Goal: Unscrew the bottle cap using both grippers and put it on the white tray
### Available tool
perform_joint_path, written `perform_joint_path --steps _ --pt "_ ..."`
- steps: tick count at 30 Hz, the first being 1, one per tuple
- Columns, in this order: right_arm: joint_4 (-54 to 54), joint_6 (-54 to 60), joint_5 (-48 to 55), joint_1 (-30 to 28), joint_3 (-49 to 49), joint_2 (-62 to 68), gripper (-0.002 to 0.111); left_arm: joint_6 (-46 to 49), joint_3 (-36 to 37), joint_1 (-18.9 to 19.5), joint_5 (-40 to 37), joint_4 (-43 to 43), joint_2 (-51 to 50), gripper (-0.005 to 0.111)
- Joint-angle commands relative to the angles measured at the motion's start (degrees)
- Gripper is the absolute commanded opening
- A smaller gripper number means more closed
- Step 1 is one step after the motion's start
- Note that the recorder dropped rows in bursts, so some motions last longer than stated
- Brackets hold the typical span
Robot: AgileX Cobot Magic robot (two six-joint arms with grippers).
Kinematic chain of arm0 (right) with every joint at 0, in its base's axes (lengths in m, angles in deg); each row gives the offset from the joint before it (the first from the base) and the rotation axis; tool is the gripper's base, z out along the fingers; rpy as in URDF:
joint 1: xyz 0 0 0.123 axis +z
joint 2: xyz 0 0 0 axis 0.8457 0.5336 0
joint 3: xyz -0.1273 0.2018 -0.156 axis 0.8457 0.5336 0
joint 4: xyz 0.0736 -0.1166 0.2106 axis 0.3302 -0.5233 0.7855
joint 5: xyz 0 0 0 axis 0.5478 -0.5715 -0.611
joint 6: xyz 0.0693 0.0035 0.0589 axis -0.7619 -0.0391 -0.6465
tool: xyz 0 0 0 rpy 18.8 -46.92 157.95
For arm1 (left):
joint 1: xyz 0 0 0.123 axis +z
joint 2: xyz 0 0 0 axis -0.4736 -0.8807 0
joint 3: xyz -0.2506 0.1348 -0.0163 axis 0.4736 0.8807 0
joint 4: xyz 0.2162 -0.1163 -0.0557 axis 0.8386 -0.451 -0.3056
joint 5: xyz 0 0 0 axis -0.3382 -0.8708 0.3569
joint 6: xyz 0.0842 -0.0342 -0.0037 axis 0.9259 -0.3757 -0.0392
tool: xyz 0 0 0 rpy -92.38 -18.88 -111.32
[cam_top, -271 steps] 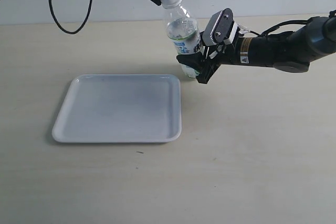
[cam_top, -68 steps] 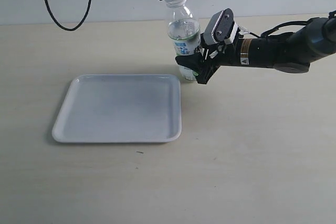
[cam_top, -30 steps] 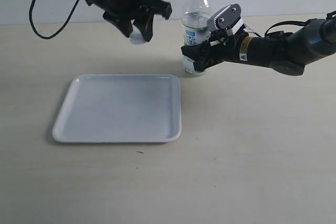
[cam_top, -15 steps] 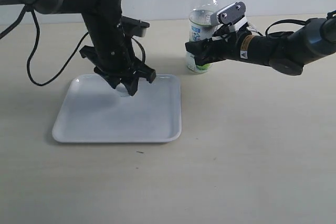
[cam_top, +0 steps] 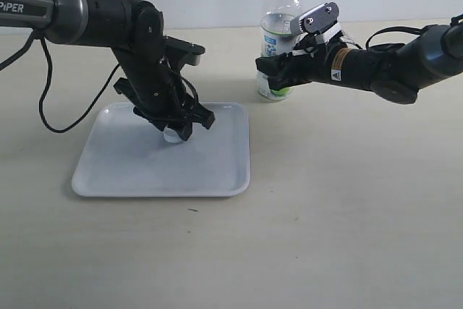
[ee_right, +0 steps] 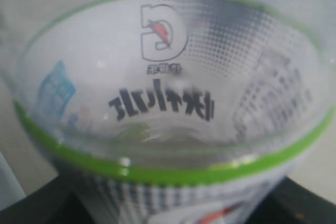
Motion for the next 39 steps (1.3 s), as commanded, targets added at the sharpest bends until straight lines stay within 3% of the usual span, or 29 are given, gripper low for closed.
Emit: perform_joint_path --steps 1,3,10,13,16,19,22,29,32,35,39 --pt "-0.2 -0.5 3.6 0.0 0.3 0.2 0.000 -0.9 0.3 -0.1 0.3 -0.5 0.7 0.008" --pt "-0.2 -0.5 3.6 0.0 0.3 0.2 0.000 -0.9 0.3 -0.1 0.2 -0.5 0.7 0.017" --pt "-0.2 -0.5 3.6 0.0 0.3 0.2 0.000 -0.9 0.3 -0.1 -0.5 -0.5 0.7 0.066" --pt "-0.1 -0.3 3.6 0.0 0.3 0.2 0.000 -0.9 0.3 -0.1 -0.7 -0.5 0.7 0.079" --pt "0.6 -0.3 3.1 0.0 0.3 0.2 0.000 0.6 0.3 -0.1 -0.9 -0.5 1.3 0.081" --pt "0.9 -0.3 2.1 0.0 0.3 0.2 0.009 1.6 0.3 -0.1 -0.9 -0.5 2.8 0.081" --pt "1.2 -0.3 1.8 0.0 0.3 0.2 0.025 1.8 0.3 -0.1 -0.9 -0.5 5.3 0.081" --pt "3.4 0.0 1.3 0.0 0.3 0.2 0.076 1.9 0.3 -0.1 -2.3 -0.8 9.9 0.081" --pt "5.6 1.4 1.0 0.0 0.3 0.2 0.090 3.9 0.3 -0.1 -2.9 -2.4 10.9 0.081" --pt "5.5 2.4 1.0 0.0 0.3 0.1 0.097 5.9 1.0 -0.1 -2.5 -4.0 11.5 0.081" --pt "2.5 2.3 2.4 0.0 0.3 -1.0 0.098 10.7 5.5 -0.1 3.6 -8.4 14.0 0.081"
